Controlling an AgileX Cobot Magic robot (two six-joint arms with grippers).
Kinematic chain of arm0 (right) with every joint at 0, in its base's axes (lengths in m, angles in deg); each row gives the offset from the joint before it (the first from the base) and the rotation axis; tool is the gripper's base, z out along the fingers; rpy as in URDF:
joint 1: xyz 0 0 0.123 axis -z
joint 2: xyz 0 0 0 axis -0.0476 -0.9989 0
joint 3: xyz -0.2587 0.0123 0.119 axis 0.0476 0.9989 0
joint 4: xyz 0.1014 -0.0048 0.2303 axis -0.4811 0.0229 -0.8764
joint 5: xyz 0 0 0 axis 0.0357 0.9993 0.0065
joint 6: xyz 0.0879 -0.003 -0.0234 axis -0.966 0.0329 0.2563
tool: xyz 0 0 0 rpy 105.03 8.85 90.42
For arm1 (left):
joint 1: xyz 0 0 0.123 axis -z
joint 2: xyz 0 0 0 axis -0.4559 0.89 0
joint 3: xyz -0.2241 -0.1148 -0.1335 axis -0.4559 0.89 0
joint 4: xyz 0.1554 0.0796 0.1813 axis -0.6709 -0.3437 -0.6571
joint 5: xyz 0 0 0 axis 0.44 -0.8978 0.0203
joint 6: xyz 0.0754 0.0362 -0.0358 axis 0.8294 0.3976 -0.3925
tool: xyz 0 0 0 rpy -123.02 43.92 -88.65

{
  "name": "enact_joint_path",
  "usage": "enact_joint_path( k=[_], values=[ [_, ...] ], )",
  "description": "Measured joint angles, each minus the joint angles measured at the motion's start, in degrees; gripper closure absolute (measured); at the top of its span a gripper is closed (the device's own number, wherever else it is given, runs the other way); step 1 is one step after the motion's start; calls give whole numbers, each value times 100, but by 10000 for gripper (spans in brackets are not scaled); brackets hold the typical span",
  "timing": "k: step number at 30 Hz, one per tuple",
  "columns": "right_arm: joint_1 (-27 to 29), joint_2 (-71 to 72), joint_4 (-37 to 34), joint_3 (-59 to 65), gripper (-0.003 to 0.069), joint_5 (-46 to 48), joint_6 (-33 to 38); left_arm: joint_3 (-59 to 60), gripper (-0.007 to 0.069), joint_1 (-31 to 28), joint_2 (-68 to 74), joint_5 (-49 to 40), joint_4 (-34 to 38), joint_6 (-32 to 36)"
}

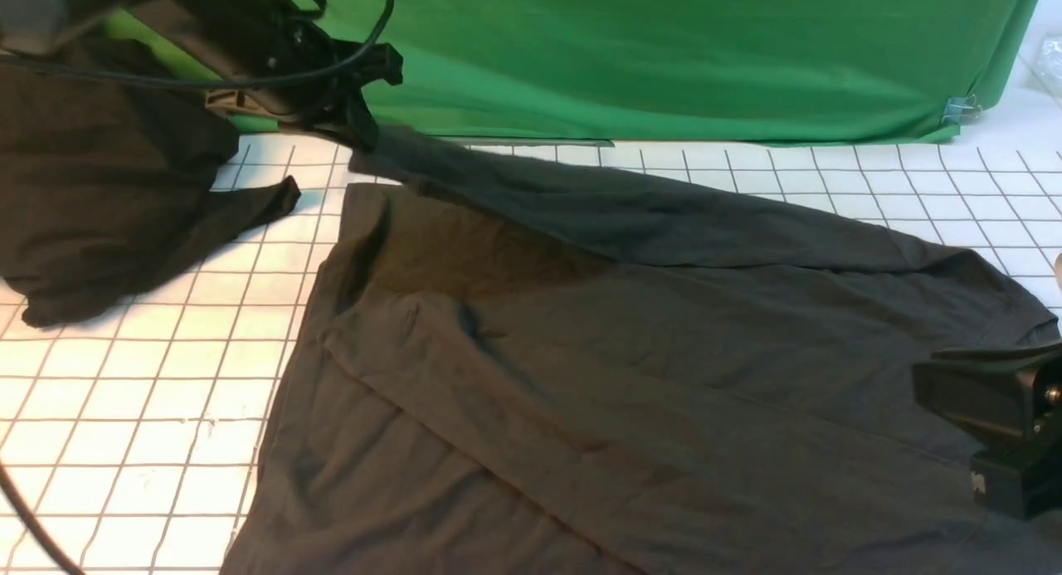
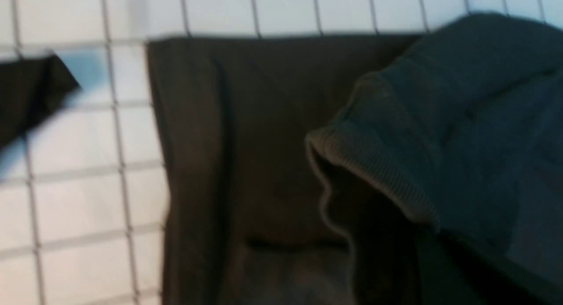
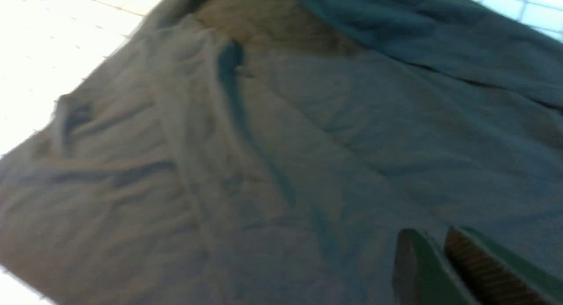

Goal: Fold a long-sleeved shirt over a white checkered tablecloth.
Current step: 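Fold the left side of the dark shirt inward over its body with the left gripper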

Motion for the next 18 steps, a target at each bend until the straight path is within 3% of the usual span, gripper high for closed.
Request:
enact_joint_path(
  k=[5,11,18],
  values=[
    [382,0,762,0,635,89,-456,684,610,151,-638,-129,209,101],
    [833,0,885,0,655,128,-489,2320,610,378,-1589,34,259,101],
    [864,0,897,0,655,128,-489,4052,610,404,-2851,452,122,23]
  ],
)
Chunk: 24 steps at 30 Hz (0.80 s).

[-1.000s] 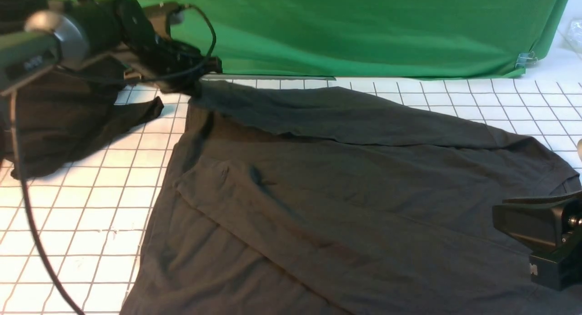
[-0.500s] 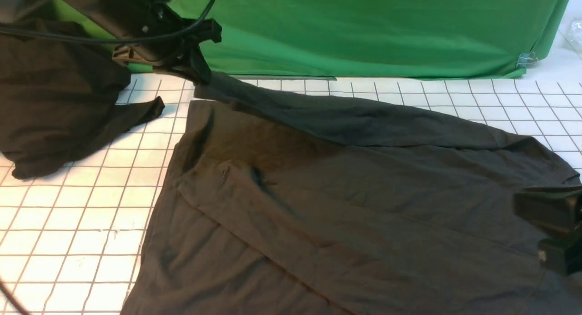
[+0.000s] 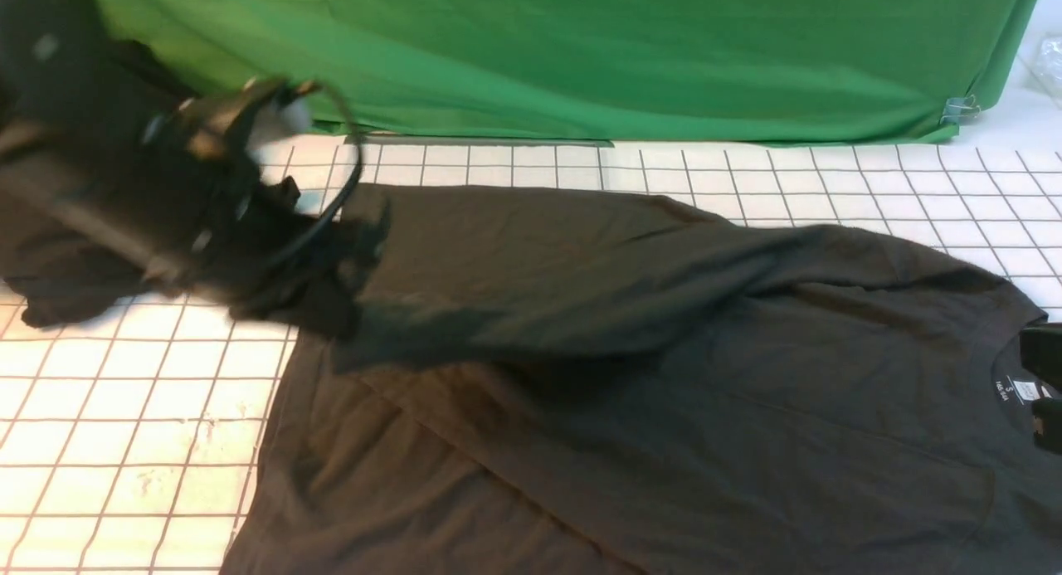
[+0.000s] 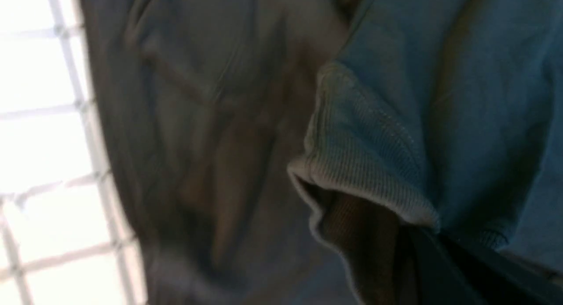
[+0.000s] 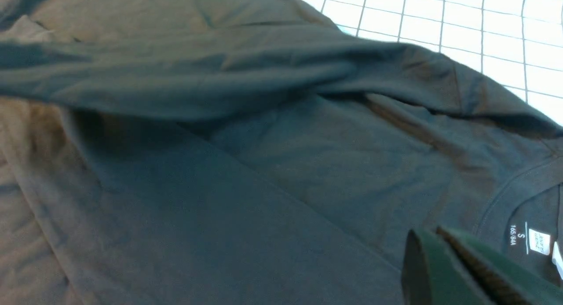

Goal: Fold a long-sleeved shirt over a white checkered tablecloth.
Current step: 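Fold the left side of the dark shirt inward over its body with the left gripper, then grasp the near edge of the shirt at its hem and shoulder corners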

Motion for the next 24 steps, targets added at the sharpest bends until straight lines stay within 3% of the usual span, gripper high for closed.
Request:
enact_joint_path(
  k=[12,19,22,24],
  values=[
    [0,0,-6,0,655,5,-9,1403,591,0,-298,697,-286,6],
    [0,0,-18,0,652,95,-16,1421,337,0,-298,613,-449,356],
    [0,0,-18,0,650,230,-16,1421,231,0,-298,188,-728,275],
    [0,0,-18,0,649,281,-16,1460,199,6,-313,-177,-922,78]
  ],
)
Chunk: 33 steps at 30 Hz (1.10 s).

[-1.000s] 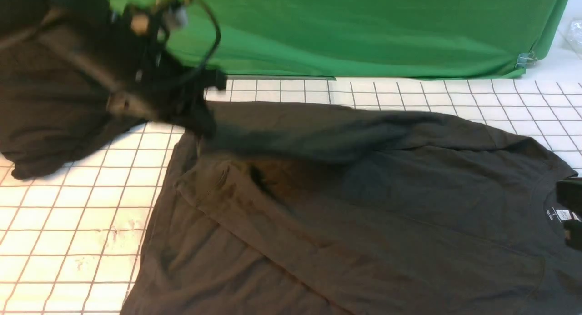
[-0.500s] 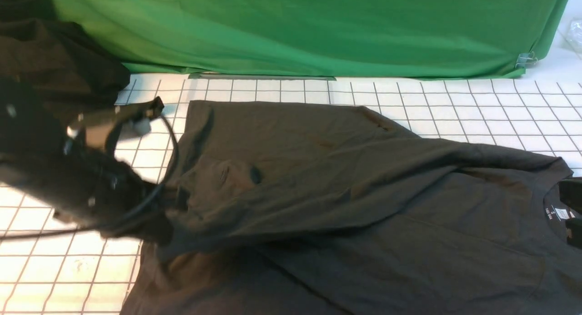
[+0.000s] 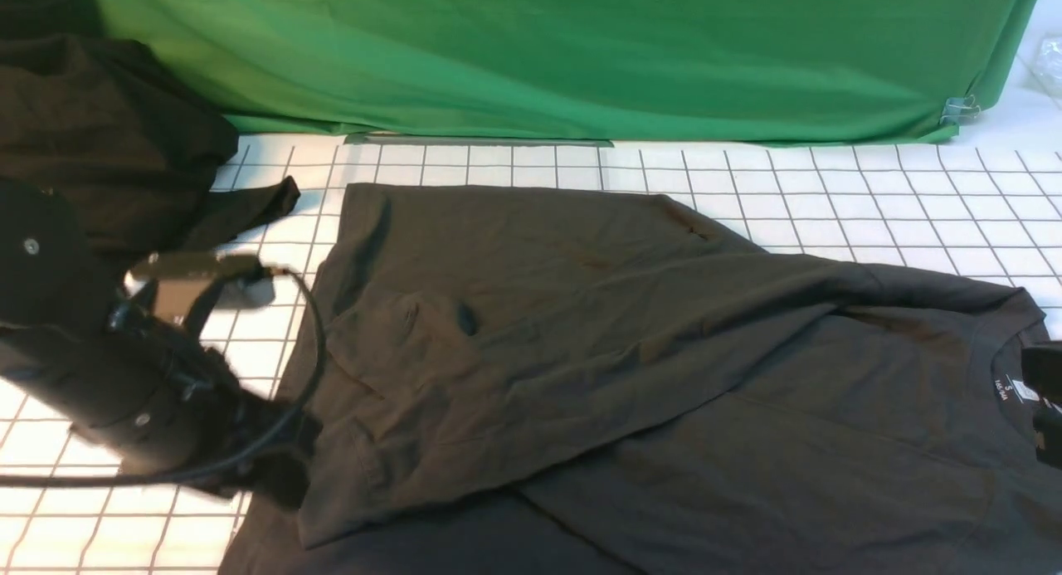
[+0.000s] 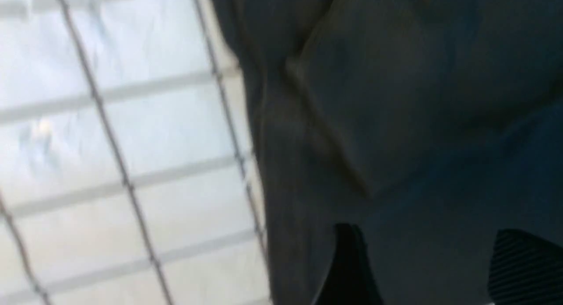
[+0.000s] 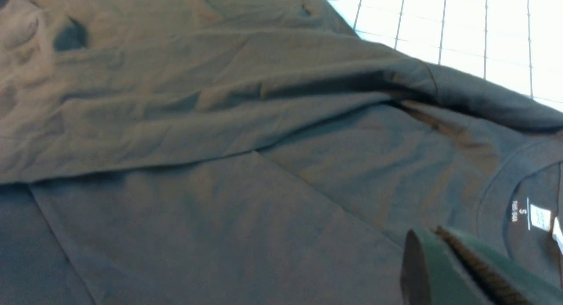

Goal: Fold a long-sleeved shirt over a white checkered tablecloth.
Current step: 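Grasp the near edge of the shirt at its hem and shoulder corners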

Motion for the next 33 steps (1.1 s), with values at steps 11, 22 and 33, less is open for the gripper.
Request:
enact_joint_path(
  k=[11,22,33],
  values=[
    [0,0,-5,0,648,18,0,1307,235,1186,-157,-144,-909,-1393],
    [0,0,-5,0,648,23,0,1352,216,1399,-160,700,-1582,-2443],
    [0,0,-5,0,648,214,91,1331,216,1401,458,630,-1527,-3418]
  ],
)
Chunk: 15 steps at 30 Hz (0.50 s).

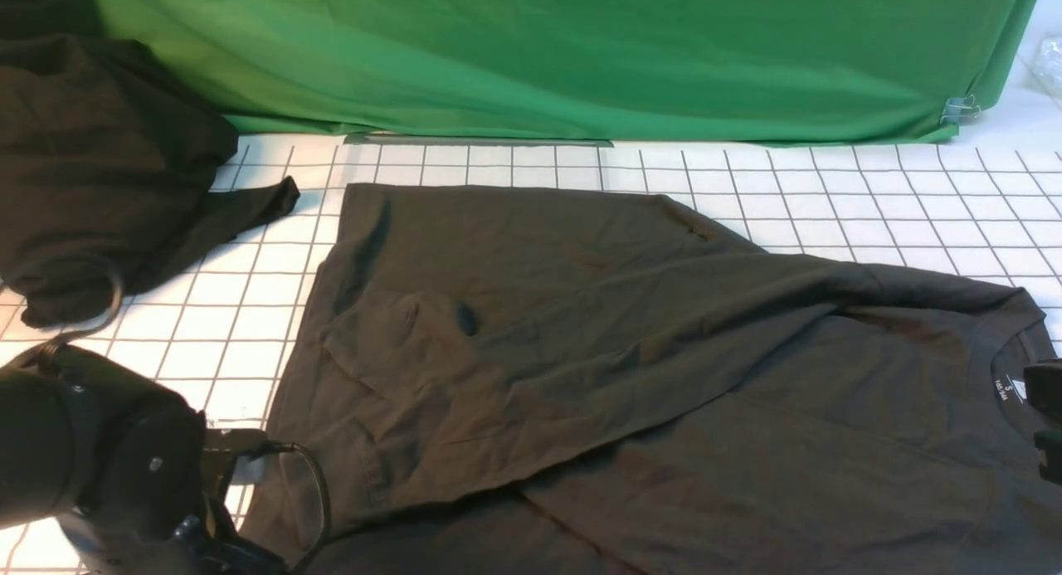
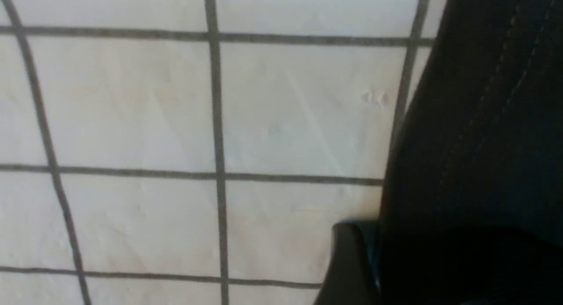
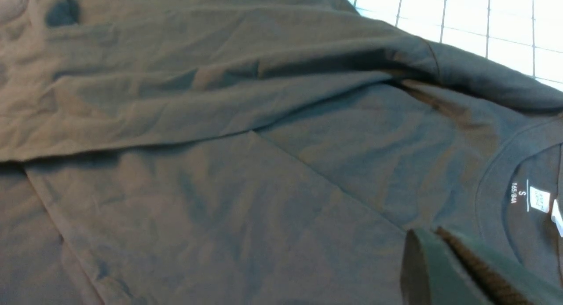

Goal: Fold a long-sleeved shirt over a white checkered tablecloth.
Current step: 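Grasp the near edge of the shirt at its hem and shoulder corners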

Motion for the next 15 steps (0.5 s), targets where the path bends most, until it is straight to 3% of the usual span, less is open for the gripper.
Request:
enact_joint_path(
  k=[3,5,8,9,10,12,13,15],
  values=[
    [0,0,0,0,648,19,53,-29,233,0,74,-27,21,-15],
    [0,0,0,0,648,86,54,-35,289,0,81,11,60,64],
    [0,0,0,0,648,351,76,-40,418,5,7,96,132,156],
    [0,0,-35,0,648,522,124,-22,502,5,-48,111,113,156],
    [0,0,-42,0,648,553,138,-22,514,5,-70,111,97,156],
    [0,-27,-419,-15,648,1013,644,10,595,5,-314,10,-152,163],
    [0,-37,-419,-14,648,1052,710,10,596,5,-372,-19,-166,163],
    [0,-220,-1061,-129,648,1468,1336,10,602,5,-752,-217,-282,163]
  ],
)
